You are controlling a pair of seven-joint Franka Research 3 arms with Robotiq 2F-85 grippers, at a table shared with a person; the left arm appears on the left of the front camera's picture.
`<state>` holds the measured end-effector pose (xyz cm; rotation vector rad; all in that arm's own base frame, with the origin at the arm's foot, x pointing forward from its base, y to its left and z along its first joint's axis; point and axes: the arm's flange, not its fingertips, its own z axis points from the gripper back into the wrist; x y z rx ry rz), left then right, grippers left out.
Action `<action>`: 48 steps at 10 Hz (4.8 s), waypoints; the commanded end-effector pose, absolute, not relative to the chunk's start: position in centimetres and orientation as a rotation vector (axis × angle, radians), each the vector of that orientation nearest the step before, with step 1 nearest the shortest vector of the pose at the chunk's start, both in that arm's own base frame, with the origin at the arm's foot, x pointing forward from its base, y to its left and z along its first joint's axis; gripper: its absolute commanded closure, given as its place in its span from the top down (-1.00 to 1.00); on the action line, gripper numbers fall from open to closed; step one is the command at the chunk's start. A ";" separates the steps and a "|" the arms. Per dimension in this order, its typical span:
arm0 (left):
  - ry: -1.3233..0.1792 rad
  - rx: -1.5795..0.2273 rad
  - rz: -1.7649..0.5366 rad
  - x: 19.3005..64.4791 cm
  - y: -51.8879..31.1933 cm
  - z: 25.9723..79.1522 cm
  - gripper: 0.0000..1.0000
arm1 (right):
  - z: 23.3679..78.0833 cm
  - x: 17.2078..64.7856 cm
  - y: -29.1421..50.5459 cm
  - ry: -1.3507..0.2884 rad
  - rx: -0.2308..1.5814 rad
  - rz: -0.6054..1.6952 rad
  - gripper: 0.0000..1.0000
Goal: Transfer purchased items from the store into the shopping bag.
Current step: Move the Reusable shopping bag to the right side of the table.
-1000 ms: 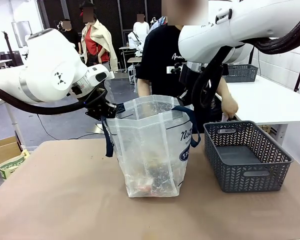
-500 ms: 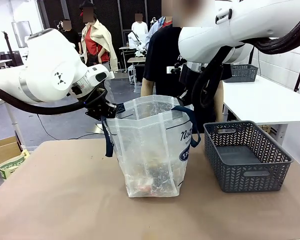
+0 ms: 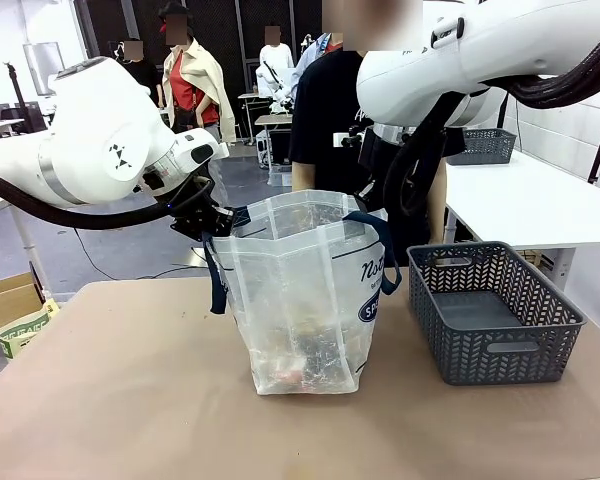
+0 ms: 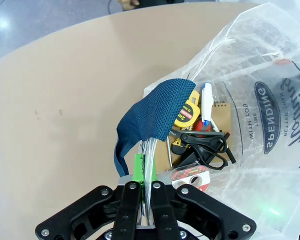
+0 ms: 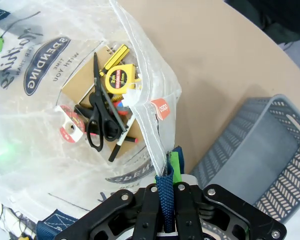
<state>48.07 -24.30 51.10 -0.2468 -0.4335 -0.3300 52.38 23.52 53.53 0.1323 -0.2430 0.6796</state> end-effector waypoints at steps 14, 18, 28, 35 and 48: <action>-0.439 -0.246 -0.327 48.0 -24.1 51.3 -1.00 | 53.6 52.4 23.5 -0.244 0.132 0.679 -1.00; -0.422 -0.310 -0.270 48.3 -26.6 51.6 -1.00 | 53.8 52.8 25.7 -0.240 0.193 0.583 -1.00; -0.371 -0.340 -0.295 48.8 -30.2 51.6 -1.00 | 54.4 54.0 30.2 -0.189 0.287 0.310 -1.00; -0.390 -0.344 -0.360 48.2 -31.9 52.2 -1.00 | 54.0 54.6 32.1 -0.149 0.339 0.259 -1.00; -0.455 -0.450 -0.422 48.1 -31.8 53.0 -1.00 | 53.8 56.3 34.2 -0.173 0.367 0.233 -1.00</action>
